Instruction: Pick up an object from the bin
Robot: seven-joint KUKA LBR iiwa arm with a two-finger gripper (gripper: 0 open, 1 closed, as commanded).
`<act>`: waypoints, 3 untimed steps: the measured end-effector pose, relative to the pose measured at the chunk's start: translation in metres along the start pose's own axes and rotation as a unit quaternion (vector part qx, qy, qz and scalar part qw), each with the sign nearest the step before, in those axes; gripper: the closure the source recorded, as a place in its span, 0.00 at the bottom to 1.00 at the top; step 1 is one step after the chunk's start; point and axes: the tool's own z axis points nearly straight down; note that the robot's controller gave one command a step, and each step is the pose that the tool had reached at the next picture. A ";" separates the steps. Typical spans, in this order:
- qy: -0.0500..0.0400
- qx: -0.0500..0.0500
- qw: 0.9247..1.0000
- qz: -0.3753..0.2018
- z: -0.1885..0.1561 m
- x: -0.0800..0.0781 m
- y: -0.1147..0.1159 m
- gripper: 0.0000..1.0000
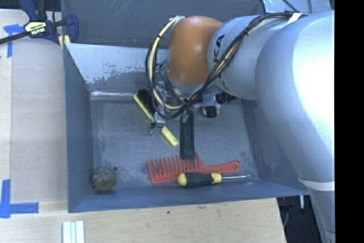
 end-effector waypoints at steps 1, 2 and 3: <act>-0.006 -0.002 1.000 0.001 -0.082 0.000 0.008 0.00; -0.002 0.000 1.000 0.000 -0.001 -0.001 0.000 0.00; -0.005 -0.002 0.996 0.090 -0.001 -0.002 0.006 0.00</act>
Offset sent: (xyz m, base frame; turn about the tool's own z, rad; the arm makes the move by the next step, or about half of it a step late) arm 0.0000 0.0000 0.0000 0.0000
